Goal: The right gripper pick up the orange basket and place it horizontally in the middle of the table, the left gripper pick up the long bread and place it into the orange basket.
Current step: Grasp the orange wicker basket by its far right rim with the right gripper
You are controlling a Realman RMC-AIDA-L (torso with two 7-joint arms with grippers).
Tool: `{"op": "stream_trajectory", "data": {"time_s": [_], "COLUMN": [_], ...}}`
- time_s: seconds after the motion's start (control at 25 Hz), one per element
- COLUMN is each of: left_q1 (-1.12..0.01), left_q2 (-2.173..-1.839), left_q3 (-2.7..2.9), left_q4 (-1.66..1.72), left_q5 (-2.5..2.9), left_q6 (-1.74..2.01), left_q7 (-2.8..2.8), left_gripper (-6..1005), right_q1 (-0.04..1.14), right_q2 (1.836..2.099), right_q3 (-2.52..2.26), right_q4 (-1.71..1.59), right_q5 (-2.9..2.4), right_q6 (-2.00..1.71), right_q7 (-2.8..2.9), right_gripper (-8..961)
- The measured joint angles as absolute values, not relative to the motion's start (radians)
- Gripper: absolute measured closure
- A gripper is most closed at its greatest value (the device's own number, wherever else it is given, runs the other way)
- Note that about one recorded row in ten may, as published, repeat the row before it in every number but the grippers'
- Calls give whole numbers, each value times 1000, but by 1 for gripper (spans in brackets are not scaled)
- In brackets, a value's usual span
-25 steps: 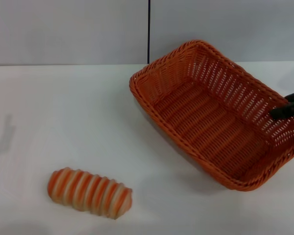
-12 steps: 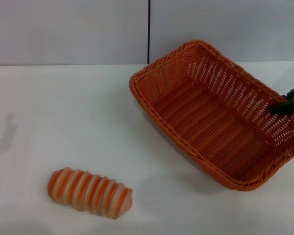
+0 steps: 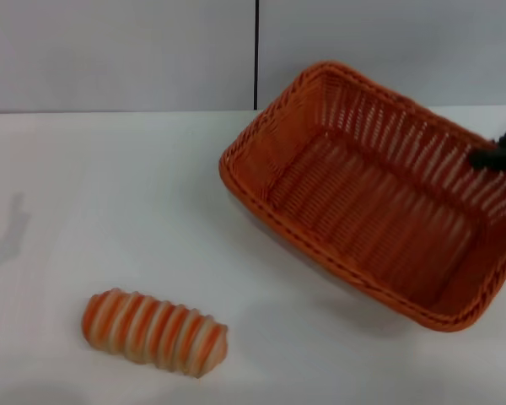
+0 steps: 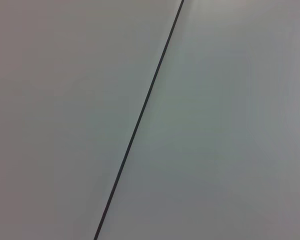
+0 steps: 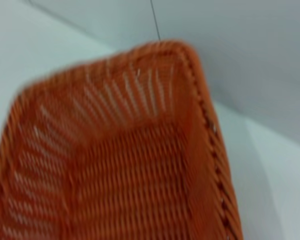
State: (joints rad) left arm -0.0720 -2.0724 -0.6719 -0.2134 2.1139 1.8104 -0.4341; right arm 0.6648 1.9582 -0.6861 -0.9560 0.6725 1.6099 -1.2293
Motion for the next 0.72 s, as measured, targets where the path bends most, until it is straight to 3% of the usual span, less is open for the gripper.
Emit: {"op": "stream_trajectory", "data": {"time_s": [0.12,0.44,0.72], "left_q1": [-73,-75,-79], "left_q2": [-2072,-2072,-2073], "left_q3": [-672,-672,-672], "left_q4": [-213,-217,-216], "left_q5": [2113,2112,2112], "left_q6": [1810,1809,1808], "left_q7": [-434,-434,-434], "left_gripper": [201,201,201], "right_q1": [638,531,530], "right_q2": [1943,1869,1826], "right_q3": [-620,-585,-601], "right_q4": [-967,-1030,-1035], "right_q5": [784,1087,1128], "right_q6": [1653,1757,1819], "right_q7": [-1288,-1369,-1426], "right_gripper": [770,787,787]}}
